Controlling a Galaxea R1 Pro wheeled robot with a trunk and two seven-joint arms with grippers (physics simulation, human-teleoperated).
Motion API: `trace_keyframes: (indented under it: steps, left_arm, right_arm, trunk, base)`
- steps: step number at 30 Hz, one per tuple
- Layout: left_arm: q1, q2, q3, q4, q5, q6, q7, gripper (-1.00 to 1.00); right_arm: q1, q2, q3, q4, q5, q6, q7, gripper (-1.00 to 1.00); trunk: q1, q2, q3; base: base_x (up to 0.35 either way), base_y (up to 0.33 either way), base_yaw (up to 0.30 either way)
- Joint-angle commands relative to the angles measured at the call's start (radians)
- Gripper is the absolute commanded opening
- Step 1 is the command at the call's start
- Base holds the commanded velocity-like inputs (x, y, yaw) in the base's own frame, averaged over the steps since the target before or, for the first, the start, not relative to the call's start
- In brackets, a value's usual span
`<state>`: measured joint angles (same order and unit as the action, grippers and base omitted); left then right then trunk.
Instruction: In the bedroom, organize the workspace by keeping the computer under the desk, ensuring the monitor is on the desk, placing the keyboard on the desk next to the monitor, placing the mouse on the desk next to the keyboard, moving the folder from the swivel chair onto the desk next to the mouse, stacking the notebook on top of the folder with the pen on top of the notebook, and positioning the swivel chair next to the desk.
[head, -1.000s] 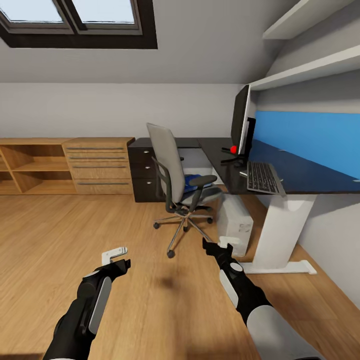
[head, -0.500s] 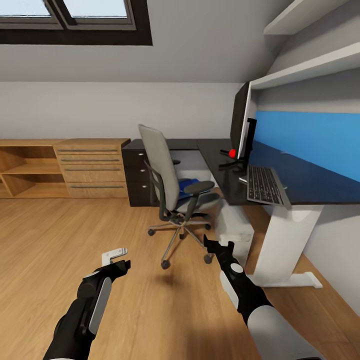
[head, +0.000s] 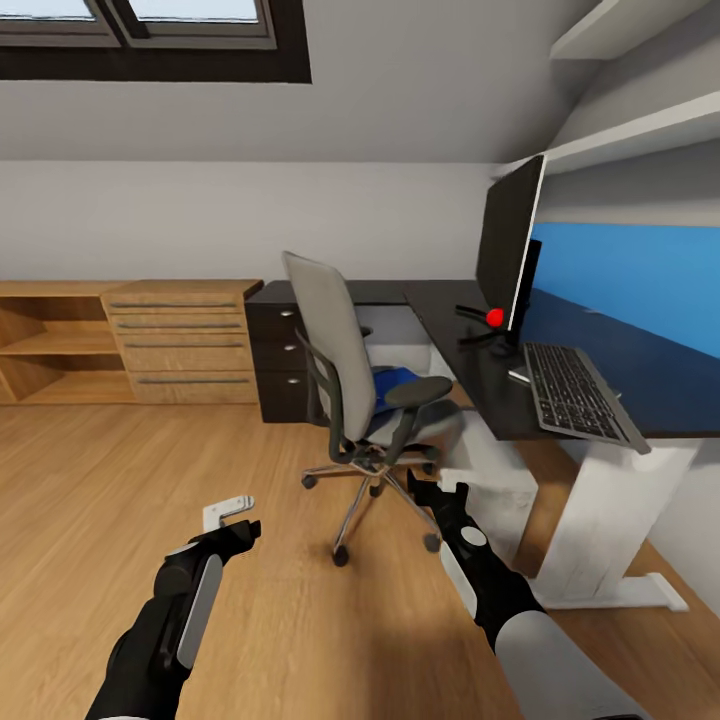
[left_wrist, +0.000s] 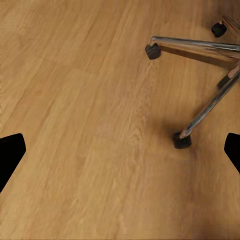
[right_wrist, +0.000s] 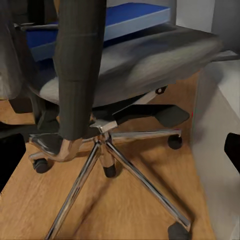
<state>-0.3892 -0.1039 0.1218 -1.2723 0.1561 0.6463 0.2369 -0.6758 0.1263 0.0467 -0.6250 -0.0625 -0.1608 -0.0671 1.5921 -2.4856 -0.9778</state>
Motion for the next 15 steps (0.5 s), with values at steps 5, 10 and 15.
trace_keyframes:
  steps: [5,10,15]
  left_arm:
    - [0.0,0.0,0.001,-0.003,0.011,0.003,0.006,1.0]
    - [0.022,0.0,0.001,-0.032,0.011,0.003,-0.032,1.0]
    - [0.029,0.001,0.001,-0.042,0.008,0.003,-0.051,1.0]
  right_arm:
    - [-0.001,-0.002,0.004,0.0,-0.007,-0.004,-0.007,1.0]
    - [-0.001,-0.003,0.002,-0.001,-0.006,-0.005,-0.007,1.0]
    - [-0.001,-0.025,-0.001,0.001,-0.007,-0.023,-0.019,1.0]
  trunk:
    - [0.0,0.0,-0.001]
    - [0.0,0.0,-0.001]
    - [0.0,0.0,-0.001]
  base:
    - [0.128,0.111,0.0]
    - [0.017,0.015,0.0]
    - [0.001,-0.206,0.0]
